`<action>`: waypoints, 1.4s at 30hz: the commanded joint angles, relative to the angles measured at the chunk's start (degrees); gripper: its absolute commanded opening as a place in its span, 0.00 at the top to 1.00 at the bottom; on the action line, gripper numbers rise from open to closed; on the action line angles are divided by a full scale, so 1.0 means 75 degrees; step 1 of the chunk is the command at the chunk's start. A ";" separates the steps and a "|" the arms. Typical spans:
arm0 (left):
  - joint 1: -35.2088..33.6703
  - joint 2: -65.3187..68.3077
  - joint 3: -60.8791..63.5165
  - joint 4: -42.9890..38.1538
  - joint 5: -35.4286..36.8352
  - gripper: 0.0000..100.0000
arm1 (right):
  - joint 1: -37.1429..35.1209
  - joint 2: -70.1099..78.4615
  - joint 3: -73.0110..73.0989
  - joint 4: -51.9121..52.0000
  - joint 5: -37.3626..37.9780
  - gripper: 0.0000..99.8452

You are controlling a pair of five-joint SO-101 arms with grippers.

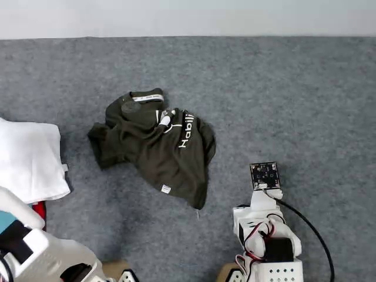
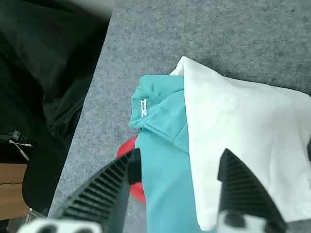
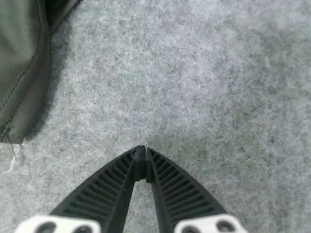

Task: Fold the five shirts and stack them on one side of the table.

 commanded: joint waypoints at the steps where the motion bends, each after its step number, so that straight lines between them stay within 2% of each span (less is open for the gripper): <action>1: 0.0117 -0.0223 -0.0662 0.0504 -0.0059 0.75 | -0.0029 -0.0088 0.0105 0.0018 0.0082 0.99; 13: 0.0164 -0.1594 -0.0287 0.0481 -0.0059 0.76 | -0.0029 -0.0088 0.0105 0.0018 0.0082 0.99; 18: 0.0199 -0.2684 0.1166 0.0481 -0.0059 0.84 | -0.0041 -0.0088 0.0105 0.0018 0.0082 0.99; 23: 0.0809 -0.4114 0.2995 0.0481 -0.0023 0.87 | -0.0041 -0.0088 0.0105 0.0018 0.0082 0.99; 34: 0.2485 -0.5826 0.5410 0.0481 0.2872 0.87 | -0.0041 -0.0088 0.0105 0.0006 0.0082 0.99; 42: 0.3810 -0.6154 0.6382 0.0481 0.3493 0.87 | 0.0615 -0.0088 -0.0645 -0.0381 0.0082 0.99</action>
